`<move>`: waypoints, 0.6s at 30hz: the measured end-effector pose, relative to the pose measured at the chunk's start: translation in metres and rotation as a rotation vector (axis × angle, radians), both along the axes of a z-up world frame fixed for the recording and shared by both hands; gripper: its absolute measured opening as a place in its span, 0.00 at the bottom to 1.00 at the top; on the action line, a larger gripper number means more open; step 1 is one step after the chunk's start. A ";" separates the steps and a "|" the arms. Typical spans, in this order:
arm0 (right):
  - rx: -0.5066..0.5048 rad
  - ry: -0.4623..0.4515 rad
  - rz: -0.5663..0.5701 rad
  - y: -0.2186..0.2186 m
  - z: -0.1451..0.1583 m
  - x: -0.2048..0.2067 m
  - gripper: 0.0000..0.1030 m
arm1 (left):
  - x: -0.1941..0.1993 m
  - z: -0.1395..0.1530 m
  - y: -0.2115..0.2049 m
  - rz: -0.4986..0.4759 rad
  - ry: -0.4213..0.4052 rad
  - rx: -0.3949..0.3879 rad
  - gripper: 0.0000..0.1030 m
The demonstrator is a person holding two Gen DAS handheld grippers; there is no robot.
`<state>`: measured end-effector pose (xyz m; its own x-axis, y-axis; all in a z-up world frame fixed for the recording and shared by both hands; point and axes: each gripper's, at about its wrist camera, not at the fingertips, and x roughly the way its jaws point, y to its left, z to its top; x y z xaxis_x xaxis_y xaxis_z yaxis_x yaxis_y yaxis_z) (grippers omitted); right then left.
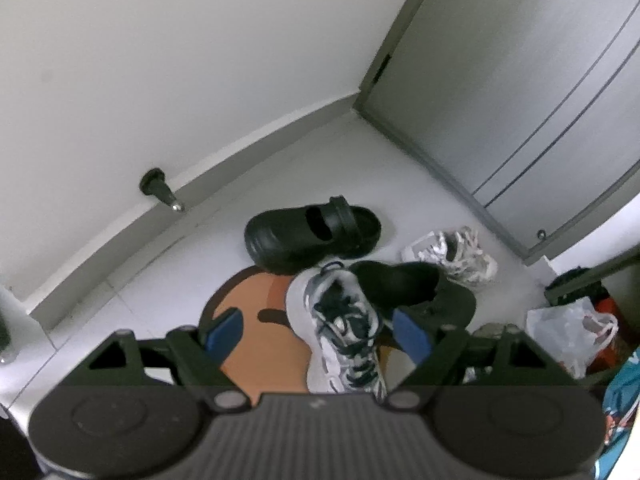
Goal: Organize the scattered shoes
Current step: 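Lower the left tool over the black clog in the pile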
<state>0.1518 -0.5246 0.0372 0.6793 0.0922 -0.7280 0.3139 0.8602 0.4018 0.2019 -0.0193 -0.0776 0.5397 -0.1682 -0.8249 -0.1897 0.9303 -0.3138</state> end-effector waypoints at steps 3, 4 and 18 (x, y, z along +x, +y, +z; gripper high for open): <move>-0.016 -0.006 0.001 0.000 0.001 0.000 1.00 | 0.002 0.000 -0.003 -0.008 0.000 0.025 0.82; -0.022 -0.008 0.002 0.000 0.001 0.000 1.00 | 0.002 0.001 -0.004 -0.011 -0.004 0.034 0.82; -0.097 -0.036 0.008 -0.002 0.007 0.002 1.00 | 0.027 0.006 0.002 -0.115 -0.040 0.105 0.85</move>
